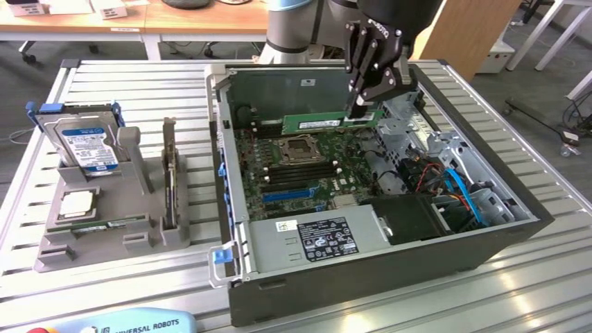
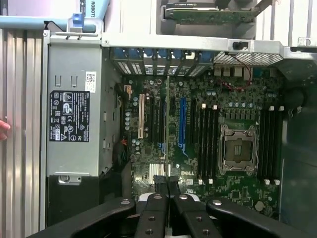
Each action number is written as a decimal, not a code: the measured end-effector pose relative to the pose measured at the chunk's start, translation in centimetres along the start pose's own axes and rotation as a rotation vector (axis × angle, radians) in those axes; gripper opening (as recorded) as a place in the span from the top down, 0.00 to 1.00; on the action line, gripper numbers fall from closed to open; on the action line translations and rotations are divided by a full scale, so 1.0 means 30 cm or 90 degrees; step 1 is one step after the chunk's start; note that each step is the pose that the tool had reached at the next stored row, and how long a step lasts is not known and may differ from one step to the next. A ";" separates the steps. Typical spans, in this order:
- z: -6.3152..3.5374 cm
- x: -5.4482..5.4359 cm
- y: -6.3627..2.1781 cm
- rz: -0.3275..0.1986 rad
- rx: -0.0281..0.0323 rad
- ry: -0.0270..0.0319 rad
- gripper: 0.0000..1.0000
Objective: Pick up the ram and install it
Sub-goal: 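Pick up the ram and move it above insertion slot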
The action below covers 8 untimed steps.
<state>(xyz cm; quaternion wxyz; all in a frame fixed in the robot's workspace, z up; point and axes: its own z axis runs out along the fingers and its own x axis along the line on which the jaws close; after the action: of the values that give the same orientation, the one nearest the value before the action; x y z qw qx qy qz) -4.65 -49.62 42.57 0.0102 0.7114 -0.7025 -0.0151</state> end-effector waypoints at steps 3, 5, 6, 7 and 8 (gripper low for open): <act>0.000 0.000 -0.001 0.000 0.0000 0.0000 0.88; 0.000 0.000 -0.001 0.000 0.0000 0.0000 0.88; 0.000 0.000 -0.001 0.000 0.0000 -0.0001 0.88; 0.000 -0.002 -0.001 0.000 0.0000 -0.0001 0.88; 0.000 -0.005 -0.001 0.000 0.0000 -0.0001 0.88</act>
<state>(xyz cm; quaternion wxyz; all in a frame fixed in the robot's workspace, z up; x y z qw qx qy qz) -4.62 -49.46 42.57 0.0101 0.7113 -0.7026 -0.0152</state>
